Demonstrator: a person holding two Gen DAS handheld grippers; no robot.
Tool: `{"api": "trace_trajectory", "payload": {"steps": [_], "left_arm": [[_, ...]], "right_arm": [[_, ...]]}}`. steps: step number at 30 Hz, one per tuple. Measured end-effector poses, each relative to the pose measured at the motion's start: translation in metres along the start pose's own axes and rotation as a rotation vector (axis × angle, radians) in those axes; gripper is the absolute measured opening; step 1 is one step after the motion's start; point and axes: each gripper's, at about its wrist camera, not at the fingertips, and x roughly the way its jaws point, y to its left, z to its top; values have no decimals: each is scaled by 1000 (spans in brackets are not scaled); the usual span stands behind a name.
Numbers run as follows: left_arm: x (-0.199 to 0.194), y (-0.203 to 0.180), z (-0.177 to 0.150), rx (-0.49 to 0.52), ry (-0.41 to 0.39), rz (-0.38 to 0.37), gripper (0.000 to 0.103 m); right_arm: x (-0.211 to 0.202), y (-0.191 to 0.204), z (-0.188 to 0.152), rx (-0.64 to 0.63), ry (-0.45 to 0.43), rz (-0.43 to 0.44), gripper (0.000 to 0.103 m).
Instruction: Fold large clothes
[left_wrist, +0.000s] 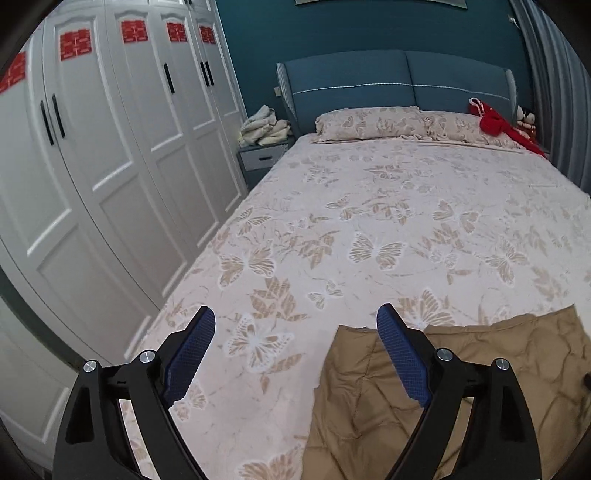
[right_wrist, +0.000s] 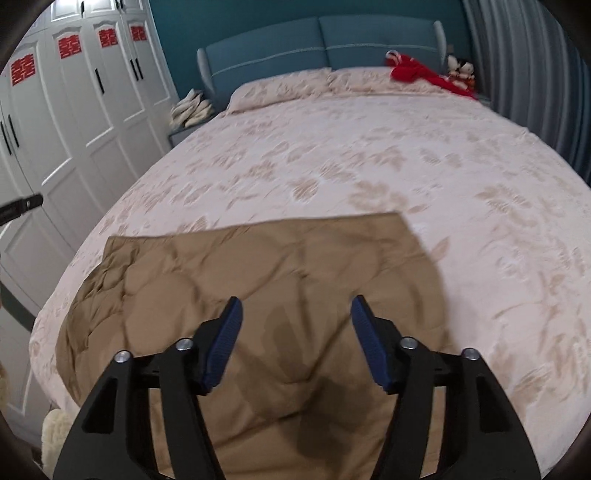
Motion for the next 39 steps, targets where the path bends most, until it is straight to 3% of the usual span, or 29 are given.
{"api": "trace_trajectory", "payload": {"steps": [4,6,7,9,12,17,27,39], "left_arm": [[9,-26,-9,-24,35,-77,84],[24,-57,-20,-5,66,-89,75],[30,-68,-23,-1,86,-97,72],[52,-98,-32,-4,155,-152,57],[75,-134,-39,0,206,-187,42],[102,-168,-51,10,238,-165,32],[137,-184,-74,29,249,-101,31],[148,-199,-88,69,194,-41,31]], "right_arm": [[6,17,9,2,-1,12,45],[10,26,16,-2,-5,15,26],[16,31,22,-10,-2,13,22],[29,42,33,-28,7,2,8],[47,53,42,-51,22,-4,7],[85,65,46,-72,53,-16,7],[136,50,26,-40,102,-24,3],[157,51,12,-56,89,-35,2]]}}
